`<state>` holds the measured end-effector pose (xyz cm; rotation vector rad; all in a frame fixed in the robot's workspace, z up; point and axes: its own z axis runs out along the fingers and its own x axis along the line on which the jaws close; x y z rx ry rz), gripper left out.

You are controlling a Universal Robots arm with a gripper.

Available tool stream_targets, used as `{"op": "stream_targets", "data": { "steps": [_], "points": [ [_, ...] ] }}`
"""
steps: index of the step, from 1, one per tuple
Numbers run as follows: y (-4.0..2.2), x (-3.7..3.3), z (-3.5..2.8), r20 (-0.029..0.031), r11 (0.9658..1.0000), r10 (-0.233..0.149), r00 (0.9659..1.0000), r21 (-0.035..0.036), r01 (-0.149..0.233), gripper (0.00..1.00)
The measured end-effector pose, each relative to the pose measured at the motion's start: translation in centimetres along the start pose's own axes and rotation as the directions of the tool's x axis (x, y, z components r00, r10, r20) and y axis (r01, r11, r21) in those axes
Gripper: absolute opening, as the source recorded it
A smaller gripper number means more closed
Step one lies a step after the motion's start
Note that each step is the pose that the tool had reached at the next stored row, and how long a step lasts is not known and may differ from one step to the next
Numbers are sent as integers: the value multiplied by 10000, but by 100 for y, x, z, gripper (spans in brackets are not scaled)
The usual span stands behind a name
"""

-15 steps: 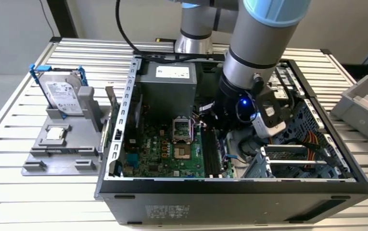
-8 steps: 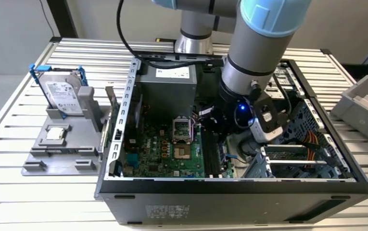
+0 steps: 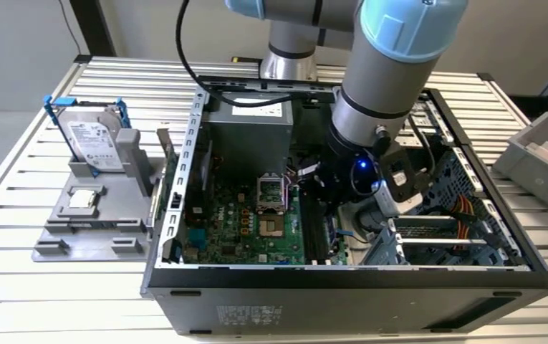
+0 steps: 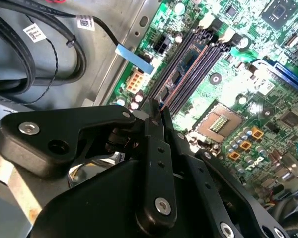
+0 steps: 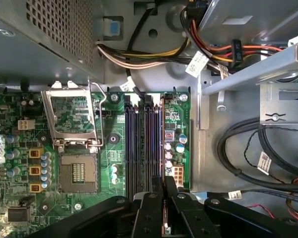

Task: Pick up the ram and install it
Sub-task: 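Insert the ram into the slot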

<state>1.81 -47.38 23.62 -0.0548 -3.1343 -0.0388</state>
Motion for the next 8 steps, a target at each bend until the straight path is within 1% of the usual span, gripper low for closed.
{"op": "stream_targets", "data": {
  "steps": [4,8],
  "points": [
    [-45,-1,7,0,10000,0,10000,-1,0,0],
    [-49,13,11,0,10000,-5,10000,4,5,0]
  ]
}}
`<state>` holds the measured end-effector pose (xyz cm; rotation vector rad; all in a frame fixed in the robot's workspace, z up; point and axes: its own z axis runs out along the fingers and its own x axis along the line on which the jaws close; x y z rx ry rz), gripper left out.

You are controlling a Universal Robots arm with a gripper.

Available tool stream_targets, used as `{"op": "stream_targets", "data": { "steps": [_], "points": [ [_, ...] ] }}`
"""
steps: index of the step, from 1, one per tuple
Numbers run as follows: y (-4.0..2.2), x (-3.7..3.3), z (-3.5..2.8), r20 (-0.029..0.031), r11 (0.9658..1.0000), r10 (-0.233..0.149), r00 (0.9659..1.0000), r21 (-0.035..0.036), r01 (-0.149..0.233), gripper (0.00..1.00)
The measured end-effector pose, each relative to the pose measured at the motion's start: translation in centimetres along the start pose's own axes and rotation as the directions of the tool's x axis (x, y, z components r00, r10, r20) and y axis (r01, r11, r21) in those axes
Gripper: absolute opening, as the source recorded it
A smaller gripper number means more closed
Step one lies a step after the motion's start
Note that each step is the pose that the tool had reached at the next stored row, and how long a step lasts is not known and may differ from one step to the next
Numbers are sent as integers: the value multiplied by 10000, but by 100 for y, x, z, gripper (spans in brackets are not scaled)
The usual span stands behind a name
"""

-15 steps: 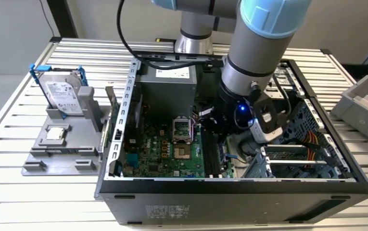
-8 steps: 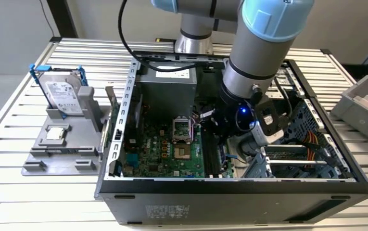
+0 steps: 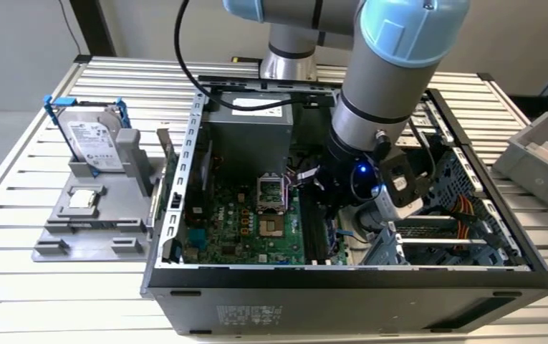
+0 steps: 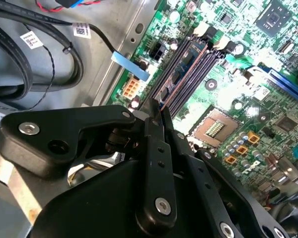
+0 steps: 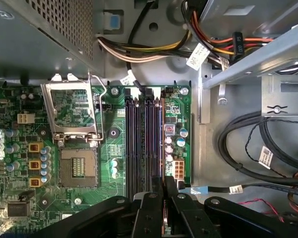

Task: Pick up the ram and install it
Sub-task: 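Insert the ram into the slot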

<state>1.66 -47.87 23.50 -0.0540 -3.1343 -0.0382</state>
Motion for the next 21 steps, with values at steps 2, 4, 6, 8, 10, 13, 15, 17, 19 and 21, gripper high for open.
{"op": "stream_targets", "data": {
  "steps": [2,4,6,8,10,13,15,17,19,21],
  "points": [
    [-1,4,11,0,10000,-10,10000,5,10,0],
    [-1,5,16,0,10000,-12,10000,11,12,0],
    [-1,5,24,0,10000,-11,10000,11,11,0],
    [-1,5,31,0,10000,-15,10000,9,15,0],
    [-1,5,42,0,10000,-17,10000,10,17,0],
    [-2,5,54,0,10000,-20,10000,10,20,0],
    [-2,5,61,0,10000,-22,10000,12,22,0],
    [-2,6,68,0,10000,-24,10000,10,24,0],
    [-3,9,75,-1,10000,-29,10000,12,29,0],
    [-3,11,79,-1,10000,-35,10000,12,35,0]
  ]
}}
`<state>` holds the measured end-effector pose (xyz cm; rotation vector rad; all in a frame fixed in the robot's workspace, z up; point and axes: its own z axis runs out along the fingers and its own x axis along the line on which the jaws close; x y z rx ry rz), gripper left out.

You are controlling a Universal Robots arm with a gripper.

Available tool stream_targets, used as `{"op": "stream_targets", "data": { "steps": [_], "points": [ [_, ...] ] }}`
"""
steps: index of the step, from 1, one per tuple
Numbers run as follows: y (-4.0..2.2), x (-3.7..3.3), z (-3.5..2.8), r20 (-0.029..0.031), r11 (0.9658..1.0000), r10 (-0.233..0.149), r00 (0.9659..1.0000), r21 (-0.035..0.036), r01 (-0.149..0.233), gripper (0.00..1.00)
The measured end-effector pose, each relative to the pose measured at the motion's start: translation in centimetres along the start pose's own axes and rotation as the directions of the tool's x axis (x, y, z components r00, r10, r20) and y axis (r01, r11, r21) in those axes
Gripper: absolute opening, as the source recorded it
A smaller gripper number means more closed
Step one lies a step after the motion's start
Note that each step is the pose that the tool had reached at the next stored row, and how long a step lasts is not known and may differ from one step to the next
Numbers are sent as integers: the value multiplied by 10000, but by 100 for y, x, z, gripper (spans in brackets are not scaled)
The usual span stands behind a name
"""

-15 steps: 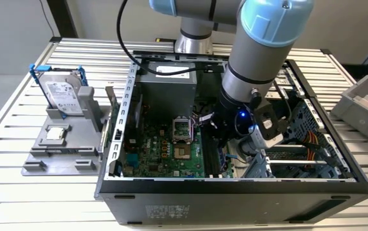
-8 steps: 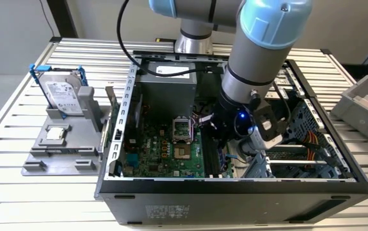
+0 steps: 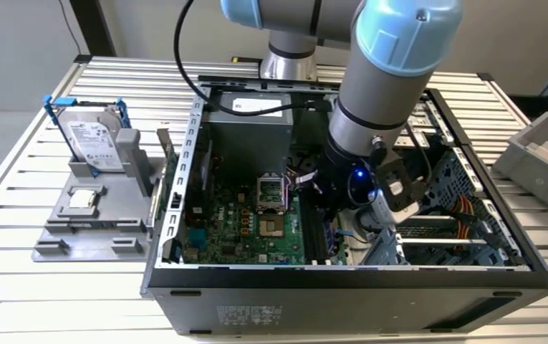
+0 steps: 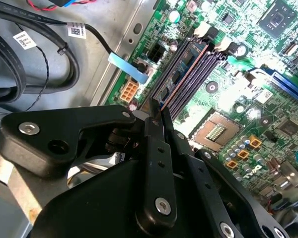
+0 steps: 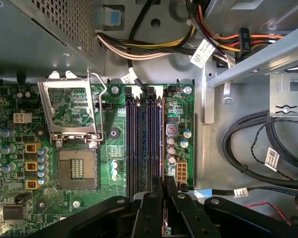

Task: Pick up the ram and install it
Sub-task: 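Insert the ram into the slot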

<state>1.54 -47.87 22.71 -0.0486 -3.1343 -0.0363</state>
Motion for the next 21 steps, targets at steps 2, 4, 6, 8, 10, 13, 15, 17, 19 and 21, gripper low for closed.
{"op": "stream_targets", "data": {
  "steps": [2,4,6,8,10,13,15,17,19,21],
  "points": [
    [0,0,7,1,10000,-3,10000,-3,3,0],
    [0,1,16,1,10000,-2,10000,-2,2,0],
    [0,1,34,1,10000,-2,10000,-1,2,0],
    [-1,1,46,1,10000,-2,10000,-1,2,0],
    [0,1,58,1,10000,-2,10000,-1,2,0],
    [5,1,71,0,10000,-1,10000,2,1,0],
    [11,1,77,1,10000,-1,10000,-3,1,0],
    [15,1,78,0,10000,-2,10000,2,2,0],
    [17,1,78,0,10000,-2,10000,3,2,0],
    [20,0,82,1,10000,-2,10000,2,2,0]
  ]
}}
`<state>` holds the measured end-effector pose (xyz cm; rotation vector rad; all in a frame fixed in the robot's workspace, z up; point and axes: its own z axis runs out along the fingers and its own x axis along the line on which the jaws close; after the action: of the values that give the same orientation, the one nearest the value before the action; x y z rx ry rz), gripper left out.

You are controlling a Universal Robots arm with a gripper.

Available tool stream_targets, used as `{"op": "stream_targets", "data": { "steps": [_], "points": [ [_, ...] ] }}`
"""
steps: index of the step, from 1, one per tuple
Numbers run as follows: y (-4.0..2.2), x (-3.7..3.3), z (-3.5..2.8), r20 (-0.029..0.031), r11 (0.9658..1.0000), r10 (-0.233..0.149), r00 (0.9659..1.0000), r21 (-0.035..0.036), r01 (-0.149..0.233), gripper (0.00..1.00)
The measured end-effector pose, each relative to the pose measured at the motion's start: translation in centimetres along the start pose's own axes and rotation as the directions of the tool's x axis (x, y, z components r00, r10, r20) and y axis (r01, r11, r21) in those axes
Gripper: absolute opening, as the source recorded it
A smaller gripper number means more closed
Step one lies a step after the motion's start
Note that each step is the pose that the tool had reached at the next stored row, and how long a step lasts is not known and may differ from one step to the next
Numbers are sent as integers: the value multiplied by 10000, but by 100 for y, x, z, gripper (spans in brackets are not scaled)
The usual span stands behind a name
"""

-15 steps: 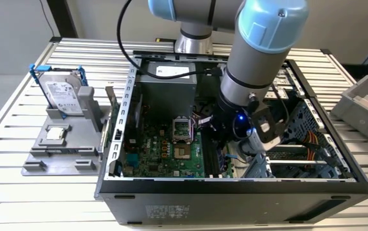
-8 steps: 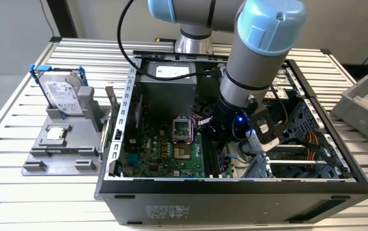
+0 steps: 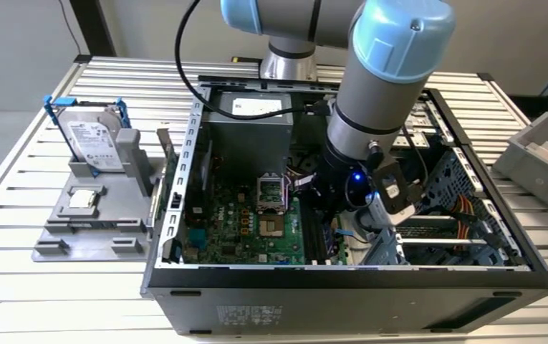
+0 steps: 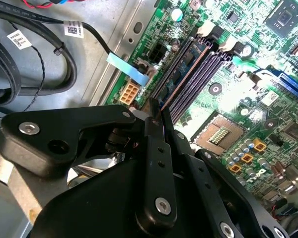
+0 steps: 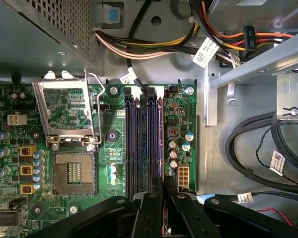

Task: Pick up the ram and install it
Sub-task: 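Insert the ram into the slot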

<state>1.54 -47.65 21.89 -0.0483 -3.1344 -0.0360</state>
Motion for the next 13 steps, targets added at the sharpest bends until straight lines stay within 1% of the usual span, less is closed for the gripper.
{"op": "stream_targets", "data": {
  "steps": [13],
  "points": [
    [3,0,10,0,10000,0,10000,-3,0,0]
  ]
}}
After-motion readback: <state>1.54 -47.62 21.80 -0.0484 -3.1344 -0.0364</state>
